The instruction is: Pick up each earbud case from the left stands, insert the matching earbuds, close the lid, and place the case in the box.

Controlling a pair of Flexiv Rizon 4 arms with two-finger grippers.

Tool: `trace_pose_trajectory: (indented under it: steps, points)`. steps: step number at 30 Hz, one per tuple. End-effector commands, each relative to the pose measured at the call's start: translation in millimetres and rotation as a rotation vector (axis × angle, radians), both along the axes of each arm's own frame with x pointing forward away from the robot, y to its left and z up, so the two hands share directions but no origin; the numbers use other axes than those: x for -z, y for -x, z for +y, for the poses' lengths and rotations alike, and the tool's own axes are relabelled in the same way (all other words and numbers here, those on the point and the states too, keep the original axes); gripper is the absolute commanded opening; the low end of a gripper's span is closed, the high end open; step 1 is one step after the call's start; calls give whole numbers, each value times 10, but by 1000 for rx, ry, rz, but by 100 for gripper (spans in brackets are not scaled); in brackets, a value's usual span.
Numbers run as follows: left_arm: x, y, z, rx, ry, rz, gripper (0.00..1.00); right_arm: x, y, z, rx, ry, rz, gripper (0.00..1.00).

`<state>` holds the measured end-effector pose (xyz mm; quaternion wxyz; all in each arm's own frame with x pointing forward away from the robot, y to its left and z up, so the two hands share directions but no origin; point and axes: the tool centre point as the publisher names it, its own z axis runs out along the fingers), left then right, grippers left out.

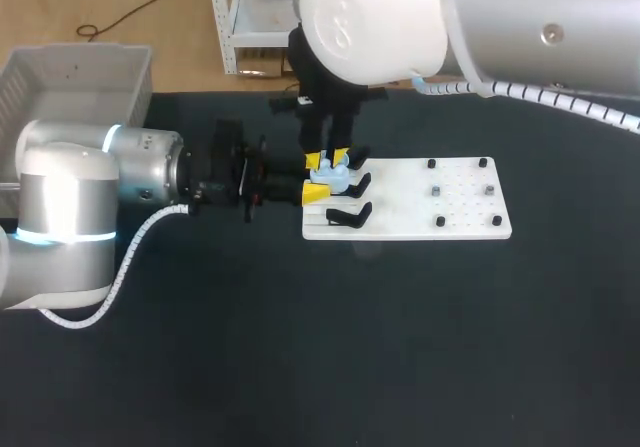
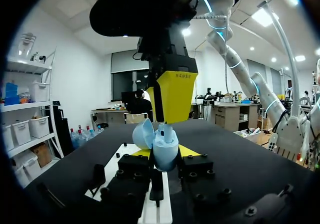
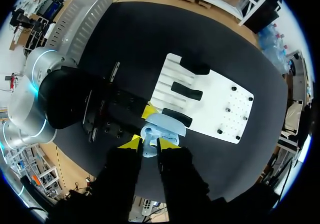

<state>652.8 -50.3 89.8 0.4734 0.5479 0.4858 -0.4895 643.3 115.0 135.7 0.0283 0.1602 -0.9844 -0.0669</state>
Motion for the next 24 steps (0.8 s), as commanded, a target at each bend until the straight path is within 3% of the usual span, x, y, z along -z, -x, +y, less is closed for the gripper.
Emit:
trace_pose_trajectory:
  steps: [1,24]
  points:
    - [0,17,5,-4,1,-2,0,11,-15,3,1,-1,-1,0]
    - [0,17,5,-4,1,-2,0,103,-123,38,-2,15,14,0]
